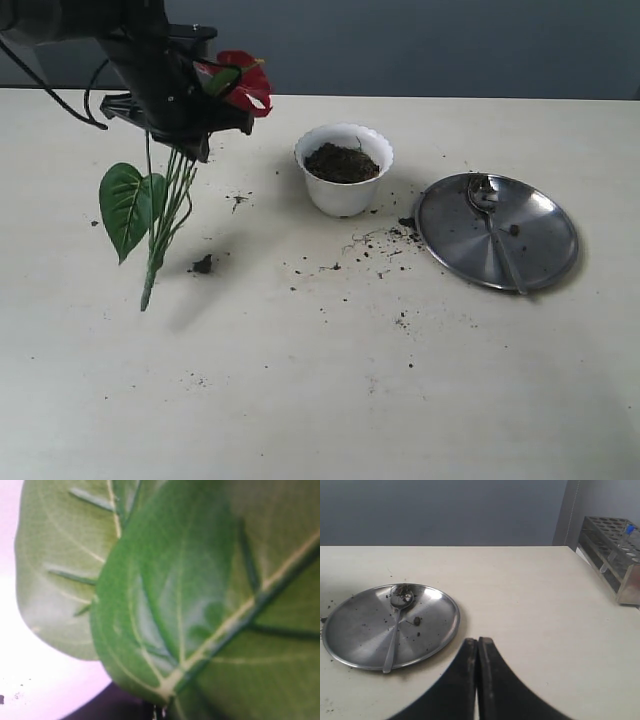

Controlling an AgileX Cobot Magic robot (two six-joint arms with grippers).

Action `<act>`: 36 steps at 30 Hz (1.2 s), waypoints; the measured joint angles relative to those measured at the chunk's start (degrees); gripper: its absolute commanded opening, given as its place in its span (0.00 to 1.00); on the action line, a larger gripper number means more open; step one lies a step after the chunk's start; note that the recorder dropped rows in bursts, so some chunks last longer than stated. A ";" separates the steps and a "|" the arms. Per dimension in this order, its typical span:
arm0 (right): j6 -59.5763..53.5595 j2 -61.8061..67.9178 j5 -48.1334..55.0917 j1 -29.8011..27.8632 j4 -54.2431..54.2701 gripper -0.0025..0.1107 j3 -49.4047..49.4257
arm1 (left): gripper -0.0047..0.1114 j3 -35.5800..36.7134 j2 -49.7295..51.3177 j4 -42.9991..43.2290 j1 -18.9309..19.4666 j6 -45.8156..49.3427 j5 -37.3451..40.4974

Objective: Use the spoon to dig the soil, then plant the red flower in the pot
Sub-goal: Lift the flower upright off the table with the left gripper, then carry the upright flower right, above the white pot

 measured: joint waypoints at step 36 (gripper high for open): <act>0.00 0.00 0.00 0.00 0.00 0.02 0.00 | 0.04 0.00 -12.40 -55.59 0.00 52.18 -16.98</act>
